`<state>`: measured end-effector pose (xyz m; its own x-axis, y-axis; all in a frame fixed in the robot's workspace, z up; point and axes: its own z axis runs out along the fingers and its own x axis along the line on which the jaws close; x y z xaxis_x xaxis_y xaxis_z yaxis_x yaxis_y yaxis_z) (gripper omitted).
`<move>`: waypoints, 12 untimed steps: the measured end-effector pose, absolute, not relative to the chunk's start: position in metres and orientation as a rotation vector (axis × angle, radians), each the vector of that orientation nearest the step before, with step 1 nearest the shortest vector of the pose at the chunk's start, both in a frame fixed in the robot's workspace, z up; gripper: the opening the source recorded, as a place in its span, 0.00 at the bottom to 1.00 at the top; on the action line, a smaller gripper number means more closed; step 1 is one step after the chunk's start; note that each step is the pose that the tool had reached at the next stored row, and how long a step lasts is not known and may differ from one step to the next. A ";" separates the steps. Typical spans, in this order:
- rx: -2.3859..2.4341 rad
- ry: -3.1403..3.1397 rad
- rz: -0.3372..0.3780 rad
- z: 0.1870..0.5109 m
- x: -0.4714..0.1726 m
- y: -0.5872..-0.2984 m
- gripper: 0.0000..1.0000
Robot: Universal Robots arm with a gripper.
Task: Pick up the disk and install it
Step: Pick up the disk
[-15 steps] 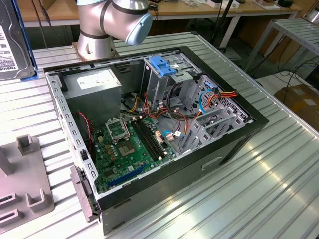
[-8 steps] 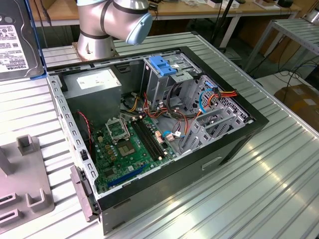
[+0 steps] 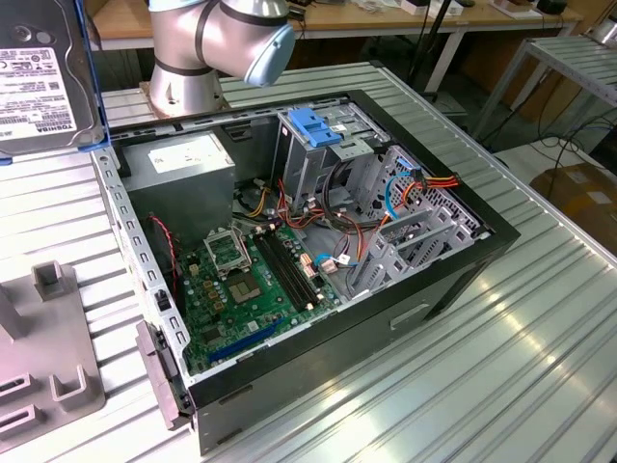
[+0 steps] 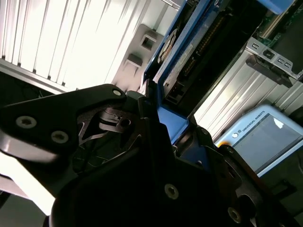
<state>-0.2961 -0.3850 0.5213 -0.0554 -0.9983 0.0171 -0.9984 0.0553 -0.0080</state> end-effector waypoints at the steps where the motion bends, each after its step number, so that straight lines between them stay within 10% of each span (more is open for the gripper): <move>1: 2.154 -2.277 0.028 0.521 -0.295 -0.385 0.37; 12: 2.154 -2.277 0.028 0.521 -0.270 -0.386 0.37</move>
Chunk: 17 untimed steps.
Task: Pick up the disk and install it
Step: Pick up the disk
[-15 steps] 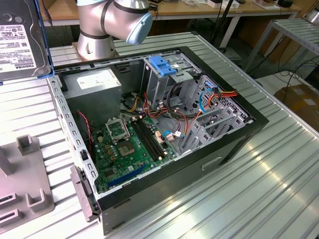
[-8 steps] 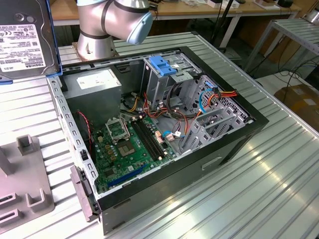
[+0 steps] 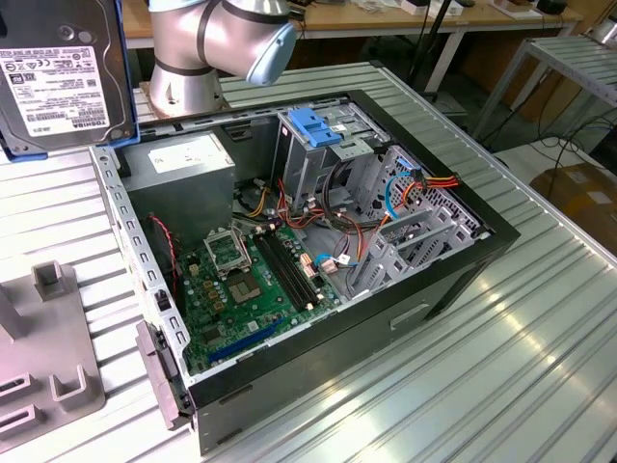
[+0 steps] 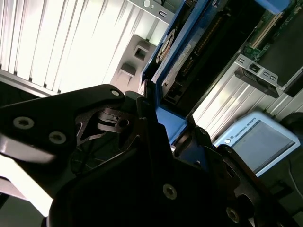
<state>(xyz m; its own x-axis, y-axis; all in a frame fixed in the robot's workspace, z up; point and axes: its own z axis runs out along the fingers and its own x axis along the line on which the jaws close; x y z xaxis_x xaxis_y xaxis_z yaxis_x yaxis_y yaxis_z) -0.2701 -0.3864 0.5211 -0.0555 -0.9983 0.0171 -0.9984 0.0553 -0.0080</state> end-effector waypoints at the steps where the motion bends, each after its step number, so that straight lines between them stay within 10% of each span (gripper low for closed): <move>1: 2.154 -2.277 0.028 0.521 -0.269 -0.387 0.37; 17: 2.154 -2.277 0.028 0.521 -0.242 -0.389 0.37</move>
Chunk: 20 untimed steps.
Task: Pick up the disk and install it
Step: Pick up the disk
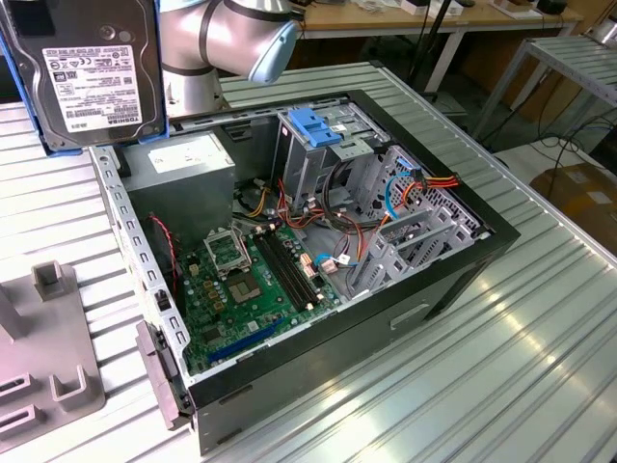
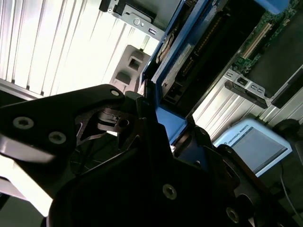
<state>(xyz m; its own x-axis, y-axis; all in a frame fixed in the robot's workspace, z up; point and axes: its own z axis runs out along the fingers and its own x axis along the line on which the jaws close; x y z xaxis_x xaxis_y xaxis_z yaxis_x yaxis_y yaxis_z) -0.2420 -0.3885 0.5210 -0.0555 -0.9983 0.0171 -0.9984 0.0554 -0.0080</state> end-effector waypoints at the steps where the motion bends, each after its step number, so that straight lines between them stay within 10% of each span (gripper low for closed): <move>1: 2.154 -2.277 0.028 0.521 -0.240 -0.389 0.37; 20: 2.154 -2.277 0.028 0.520 -0.210 -0.392 0.37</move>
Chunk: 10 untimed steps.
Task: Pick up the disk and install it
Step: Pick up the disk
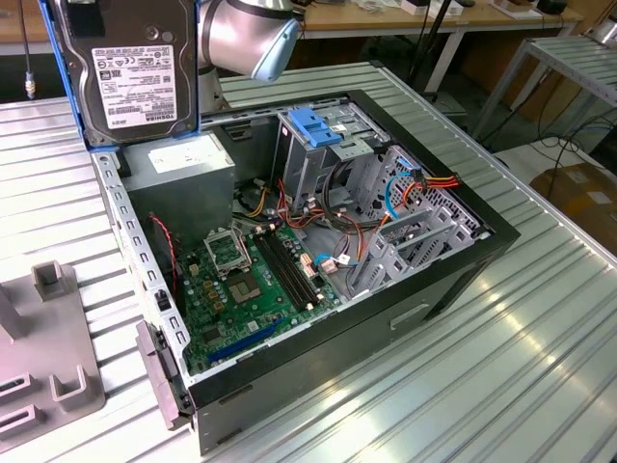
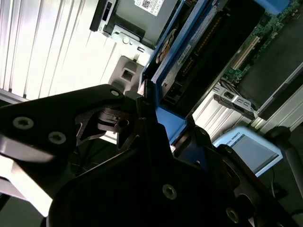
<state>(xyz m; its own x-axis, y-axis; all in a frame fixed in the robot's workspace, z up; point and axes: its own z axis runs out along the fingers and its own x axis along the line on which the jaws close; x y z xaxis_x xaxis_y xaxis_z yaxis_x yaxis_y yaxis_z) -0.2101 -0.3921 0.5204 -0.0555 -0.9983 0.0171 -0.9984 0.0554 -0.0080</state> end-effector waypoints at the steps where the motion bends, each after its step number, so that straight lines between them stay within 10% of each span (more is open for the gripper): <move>1: 2.154 -2.277 0.028 0.520 -0.209 -0.392 0.37; 10: 2.154 -2.277 0.028 0.520 -0.200 -0.402 0.37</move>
